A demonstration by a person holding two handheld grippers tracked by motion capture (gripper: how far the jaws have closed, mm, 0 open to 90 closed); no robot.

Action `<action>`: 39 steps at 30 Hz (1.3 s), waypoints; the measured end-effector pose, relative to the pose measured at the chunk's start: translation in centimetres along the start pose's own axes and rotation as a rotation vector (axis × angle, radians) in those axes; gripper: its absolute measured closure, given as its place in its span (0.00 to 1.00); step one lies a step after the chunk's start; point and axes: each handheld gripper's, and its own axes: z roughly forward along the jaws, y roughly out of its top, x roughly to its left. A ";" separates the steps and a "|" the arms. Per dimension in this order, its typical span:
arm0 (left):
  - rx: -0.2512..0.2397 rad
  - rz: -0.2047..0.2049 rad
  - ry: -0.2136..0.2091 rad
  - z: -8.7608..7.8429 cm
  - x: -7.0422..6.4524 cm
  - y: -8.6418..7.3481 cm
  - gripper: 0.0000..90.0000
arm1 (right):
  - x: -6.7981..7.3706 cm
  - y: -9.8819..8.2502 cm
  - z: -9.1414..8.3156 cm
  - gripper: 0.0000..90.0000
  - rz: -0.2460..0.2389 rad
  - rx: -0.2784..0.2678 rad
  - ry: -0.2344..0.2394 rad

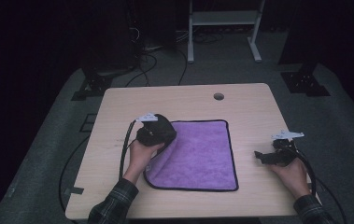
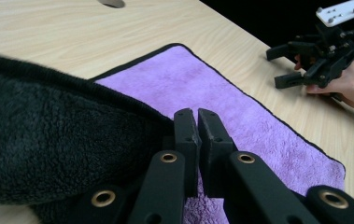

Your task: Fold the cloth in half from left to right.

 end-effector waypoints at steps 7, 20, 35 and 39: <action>0.015 0.011 -0.031 1.8 -0.8 0.4 0.96 | 0.0 0.0 0.0 0.01 0.000 0.000 0.000; 0.029 0.029 -0.085 5.3 -2.2 1.4 0.96 | 0.0 0.0 0.0 0.01 0.000 0.000 0.000; 0.042 0.042 -0.150 9.6 -3.6 2.5 0.97 | 0.0 0.0 0.0 0.01 0.000 0.000 0.000; 0.040 0.041 -0.173 10.7 -4.1 2.8 0.97 | 0.0 0.0 0.0 0.01 0.000 0.000 0.000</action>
